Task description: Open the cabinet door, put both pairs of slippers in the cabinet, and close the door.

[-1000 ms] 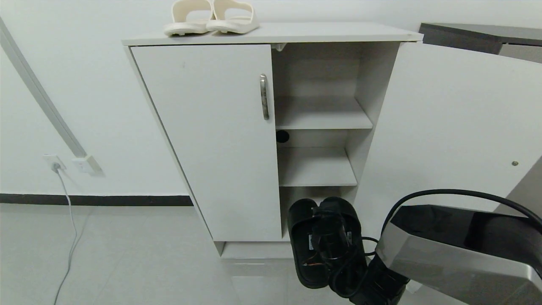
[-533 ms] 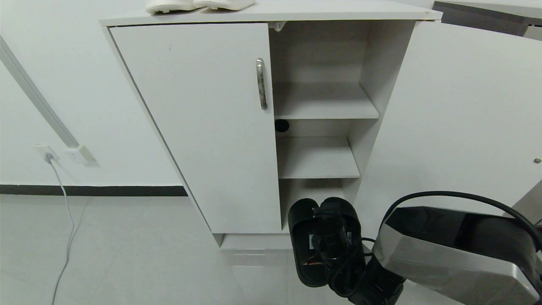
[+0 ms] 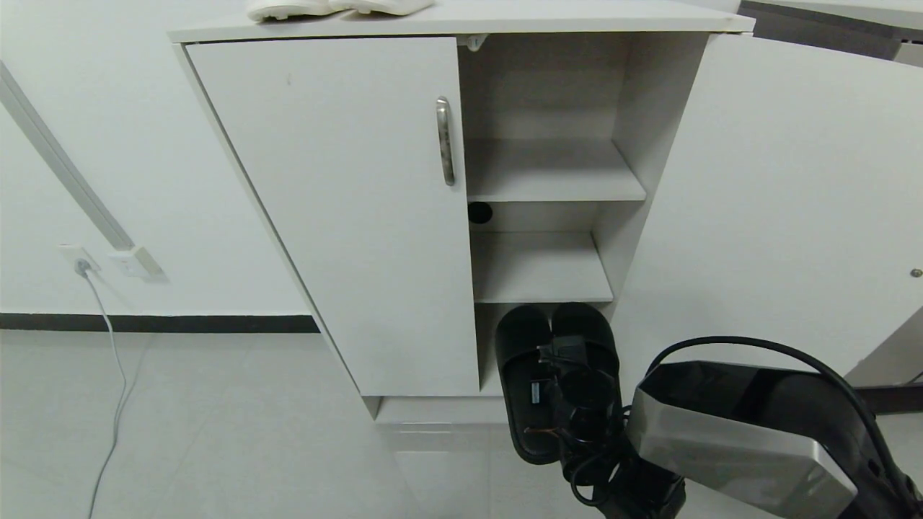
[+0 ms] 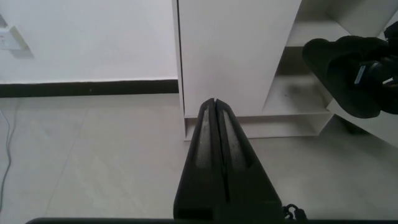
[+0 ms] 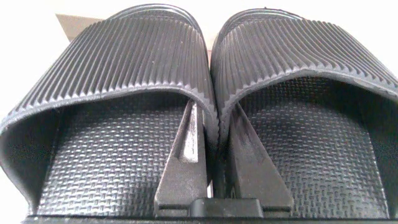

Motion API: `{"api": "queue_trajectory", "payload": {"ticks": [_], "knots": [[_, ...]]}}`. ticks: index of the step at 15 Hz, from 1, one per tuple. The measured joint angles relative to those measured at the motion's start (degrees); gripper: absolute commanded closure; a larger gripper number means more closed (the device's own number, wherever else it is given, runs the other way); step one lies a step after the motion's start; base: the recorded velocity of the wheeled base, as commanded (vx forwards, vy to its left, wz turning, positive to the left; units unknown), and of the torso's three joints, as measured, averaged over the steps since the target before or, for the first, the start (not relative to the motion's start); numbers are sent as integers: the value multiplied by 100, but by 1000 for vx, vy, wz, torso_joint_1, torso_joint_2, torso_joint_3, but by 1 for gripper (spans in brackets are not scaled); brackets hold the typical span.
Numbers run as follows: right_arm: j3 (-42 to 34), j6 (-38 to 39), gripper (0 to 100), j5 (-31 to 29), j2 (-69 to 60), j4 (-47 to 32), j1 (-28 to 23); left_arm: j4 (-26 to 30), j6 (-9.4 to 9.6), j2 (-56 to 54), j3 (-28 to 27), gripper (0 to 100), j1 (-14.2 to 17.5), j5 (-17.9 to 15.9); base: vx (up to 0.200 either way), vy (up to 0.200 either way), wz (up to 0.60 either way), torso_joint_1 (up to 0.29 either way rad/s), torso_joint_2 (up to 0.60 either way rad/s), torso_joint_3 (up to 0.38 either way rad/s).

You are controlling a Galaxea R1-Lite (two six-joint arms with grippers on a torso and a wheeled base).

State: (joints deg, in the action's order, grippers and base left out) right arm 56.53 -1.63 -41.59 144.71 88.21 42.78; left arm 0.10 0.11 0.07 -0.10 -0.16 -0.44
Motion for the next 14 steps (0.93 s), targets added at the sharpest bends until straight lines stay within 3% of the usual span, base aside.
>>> {"api": "queue_trajectory", "payload": {"ticks": [3,14], "knots": [[26,0,100,0,38,2,-55,0,-1,-2,0,100,2,0,0,0,0,0,0,0],[41,-11,100,2,24,28,-88,0,-11,-2,0,100,2,6,200,0,0,3,4,1]]}}
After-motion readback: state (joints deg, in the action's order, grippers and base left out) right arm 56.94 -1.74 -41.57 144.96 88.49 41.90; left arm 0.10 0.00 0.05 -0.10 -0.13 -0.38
